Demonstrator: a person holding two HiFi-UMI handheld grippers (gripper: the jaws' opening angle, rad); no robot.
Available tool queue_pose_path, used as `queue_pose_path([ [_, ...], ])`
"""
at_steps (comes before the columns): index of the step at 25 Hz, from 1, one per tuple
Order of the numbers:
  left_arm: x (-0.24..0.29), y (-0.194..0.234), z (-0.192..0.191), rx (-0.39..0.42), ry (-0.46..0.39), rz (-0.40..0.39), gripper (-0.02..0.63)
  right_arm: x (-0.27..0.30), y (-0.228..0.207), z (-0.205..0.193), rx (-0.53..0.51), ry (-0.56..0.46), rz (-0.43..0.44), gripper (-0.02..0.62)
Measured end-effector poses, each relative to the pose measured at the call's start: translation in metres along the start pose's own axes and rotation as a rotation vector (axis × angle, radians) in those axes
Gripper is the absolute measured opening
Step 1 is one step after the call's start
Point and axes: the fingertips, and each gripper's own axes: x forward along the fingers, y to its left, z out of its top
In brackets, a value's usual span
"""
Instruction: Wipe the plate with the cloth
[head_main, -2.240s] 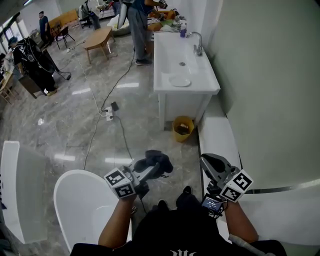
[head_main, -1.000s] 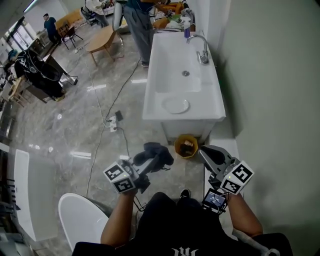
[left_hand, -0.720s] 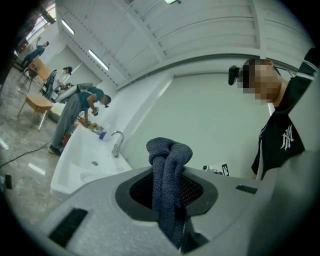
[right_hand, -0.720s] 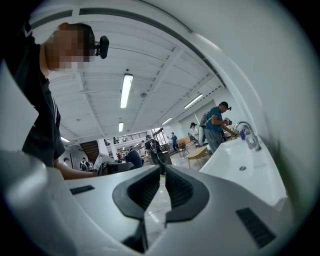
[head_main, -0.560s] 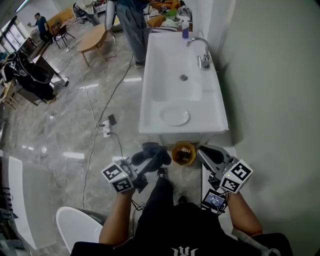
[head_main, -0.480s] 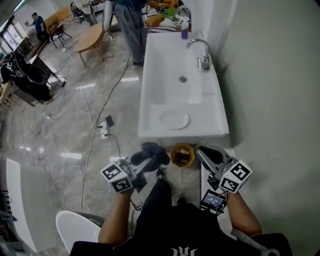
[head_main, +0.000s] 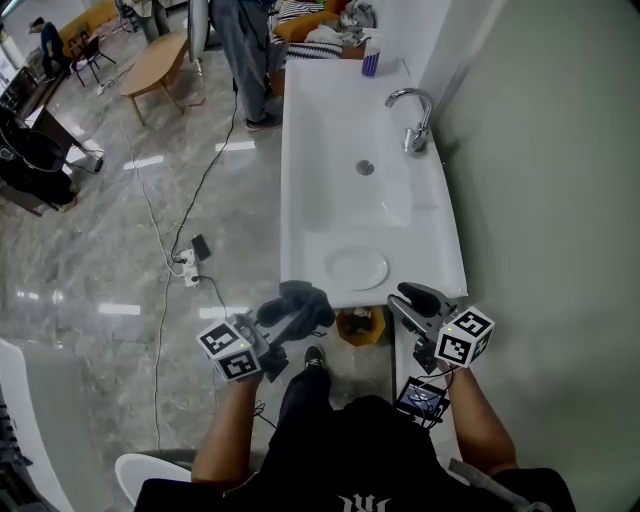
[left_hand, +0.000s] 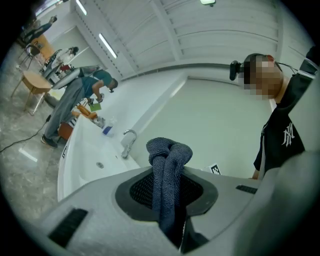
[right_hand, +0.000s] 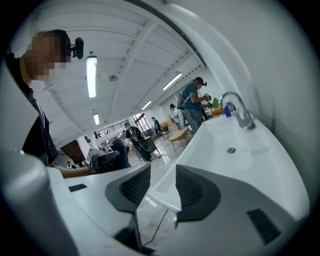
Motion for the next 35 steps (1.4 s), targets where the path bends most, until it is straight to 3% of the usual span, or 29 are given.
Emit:
queue_pose_path([
  [7, 0.012, 0.034, -0.002, -0.054, 0.025, -0.005, 0.064, 0.04, -0.059, -0.016, 0.061, 0.143, -0.073, 0.14],
  [15, 0.041, 0.069, -0.023, -0.086, 0.014, 0.077, 0.064, 0.068, -0.151, -0.065, 0.205, 0.368, -0.074, 0.129],
  [22, 0.044, 0.084, -0.03, -0.104, 0.006, 0.123, 0.064, 0.077, -0.172, -0.099, 0.334, 0.53, -0.049, 0.129],
  [33, 0.053, 0.109, -0.034, -0.132, 0.007, 0.155, 0.064, 0.094, -0.179, -0.119, 0.423, 0.585, 0.0, 0.124],
  [35, 0.053, 0.116, -0.036, -0.133, 0.012, 0.158, 0.064, 0.101, -0.183, -0.124, 0.429, 0.597, 0.011, 0.095],
])
